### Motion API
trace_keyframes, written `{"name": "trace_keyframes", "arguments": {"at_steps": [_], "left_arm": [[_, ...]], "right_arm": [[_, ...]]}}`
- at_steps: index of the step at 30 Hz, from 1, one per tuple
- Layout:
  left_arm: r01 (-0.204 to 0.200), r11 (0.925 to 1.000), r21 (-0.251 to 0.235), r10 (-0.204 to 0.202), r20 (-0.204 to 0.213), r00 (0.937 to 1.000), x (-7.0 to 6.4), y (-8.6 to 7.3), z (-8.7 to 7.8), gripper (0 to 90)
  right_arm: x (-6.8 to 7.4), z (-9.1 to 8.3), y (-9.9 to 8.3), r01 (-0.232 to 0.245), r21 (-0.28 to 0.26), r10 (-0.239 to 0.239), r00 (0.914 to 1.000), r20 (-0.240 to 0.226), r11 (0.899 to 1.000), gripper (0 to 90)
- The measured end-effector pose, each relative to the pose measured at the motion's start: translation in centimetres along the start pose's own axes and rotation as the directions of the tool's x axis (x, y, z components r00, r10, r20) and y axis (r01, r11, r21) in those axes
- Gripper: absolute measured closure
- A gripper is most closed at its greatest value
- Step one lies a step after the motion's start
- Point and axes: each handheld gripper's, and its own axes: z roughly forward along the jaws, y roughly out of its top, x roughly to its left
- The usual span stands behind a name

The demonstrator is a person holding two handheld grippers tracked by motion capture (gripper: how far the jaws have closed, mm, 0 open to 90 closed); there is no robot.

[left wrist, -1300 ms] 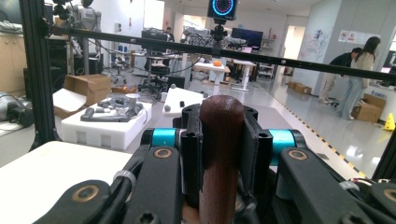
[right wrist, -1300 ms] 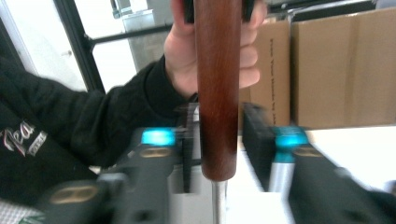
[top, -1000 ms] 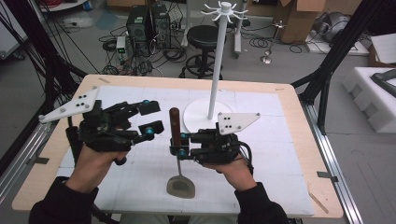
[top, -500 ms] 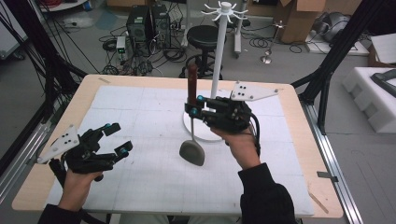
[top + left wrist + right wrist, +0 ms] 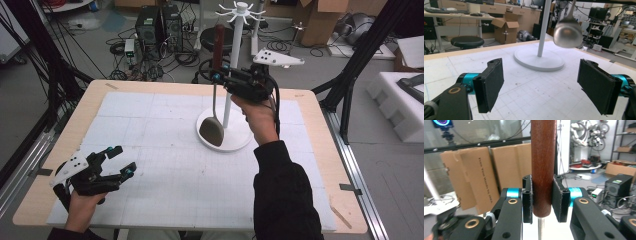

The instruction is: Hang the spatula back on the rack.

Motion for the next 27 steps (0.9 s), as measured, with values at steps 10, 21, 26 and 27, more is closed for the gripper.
{"name": "trace_keyframes", "arguments": {"at_steps": [10,21,26,27], "left_arm": [[0.006,1.0000,0.005,-0.006,-0.008,1.0000,0.3,-0.8,-0.5,22.6],[0.013,0.9999,0.008,-0.013,-0.010,0.9999,0.3,-0.8,-0.5,23.0],[0.013,0.9998,0.013,-0.013,-0.009,0.9999,0.3,-0.8,-0.4,23.0],[0.011,0.9998,0.016,-0.011,-0.009,0.9999,0.3,-0.9,-0.4,23.0]], "right_arm": [[-2.3,1.0,1.6,-0.028,0.031,0.026,0.9982,0.055,0.999,73.3],[-4.3,0.9,1.1,-0.084,0.040,0.080,0.9921,0.096,0.996,73.2],[-4.5,0.9,0.9,-0.091,0.039,0.087,0.9914,0.098,0.995,73.1],[-4.4,1.0,0.9,-0.090,0.040,0.086,0.9917,0.096,0.995,72.9]]}}
